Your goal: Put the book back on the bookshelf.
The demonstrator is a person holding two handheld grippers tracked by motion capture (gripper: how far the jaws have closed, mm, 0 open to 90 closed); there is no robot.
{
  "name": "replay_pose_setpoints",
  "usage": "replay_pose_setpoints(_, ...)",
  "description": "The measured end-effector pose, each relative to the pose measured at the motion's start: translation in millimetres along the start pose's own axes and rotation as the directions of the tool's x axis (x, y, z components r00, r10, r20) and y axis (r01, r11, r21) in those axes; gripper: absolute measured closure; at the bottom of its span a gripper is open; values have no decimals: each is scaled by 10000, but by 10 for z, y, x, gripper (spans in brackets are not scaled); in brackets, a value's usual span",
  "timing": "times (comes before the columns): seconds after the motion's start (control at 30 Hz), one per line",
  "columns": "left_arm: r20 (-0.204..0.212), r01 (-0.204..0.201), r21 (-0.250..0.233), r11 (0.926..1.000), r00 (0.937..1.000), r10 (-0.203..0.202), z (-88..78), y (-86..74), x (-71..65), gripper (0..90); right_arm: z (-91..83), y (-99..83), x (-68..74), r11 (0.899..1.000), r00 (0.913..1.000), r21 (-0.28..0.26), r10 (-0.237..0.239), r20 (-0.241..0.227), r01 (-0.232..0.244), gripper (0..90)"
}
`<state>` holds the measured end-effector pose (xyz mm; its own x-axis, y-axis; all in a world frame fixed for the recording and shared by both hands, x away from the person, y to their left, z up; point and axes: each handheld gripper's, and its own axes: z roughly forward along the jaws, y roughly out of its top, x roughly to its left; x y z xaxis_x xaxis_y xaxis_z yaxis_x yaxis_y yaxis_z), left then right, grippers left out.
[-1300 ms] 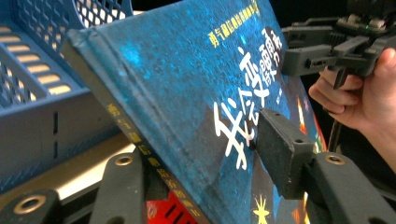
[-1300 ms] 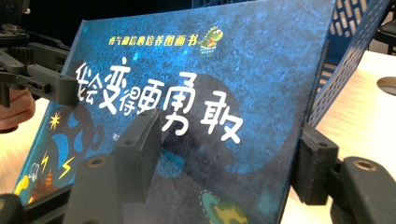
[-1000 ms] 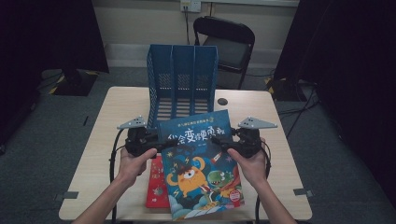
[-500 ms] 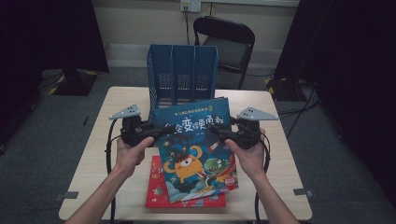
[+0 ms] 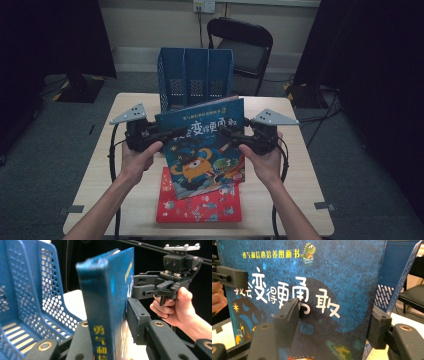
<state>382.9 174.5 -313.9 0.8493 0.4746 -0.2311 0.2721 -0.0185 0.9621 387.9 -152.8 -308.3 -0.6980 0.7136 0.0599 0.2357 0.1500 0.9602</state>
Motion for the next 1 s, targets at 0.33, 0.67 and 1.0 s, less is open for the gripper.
replay_pose_setpoints(0.33, 584, -340, 140, 9993, 9977, 332, 90, -147, -179, 733, -217, -113, 53, 9991, 9997, -357, -225, -94, 222, 399)
replay_pose_setpoints(0.67, 781, -488, -247, 9985, 9957, 505, 85, -254, -248, 807, -314, -286, 32, 9997, 9995, 7, -245, 194, 245, 388)
replay_pose_setpoints(1.0, 795, -436, -198, 9989, 9958, 450, 77, -267, -283, 817, -123, -624, -119, 9899, 9969, 1378, 438, -646, -345, 279)
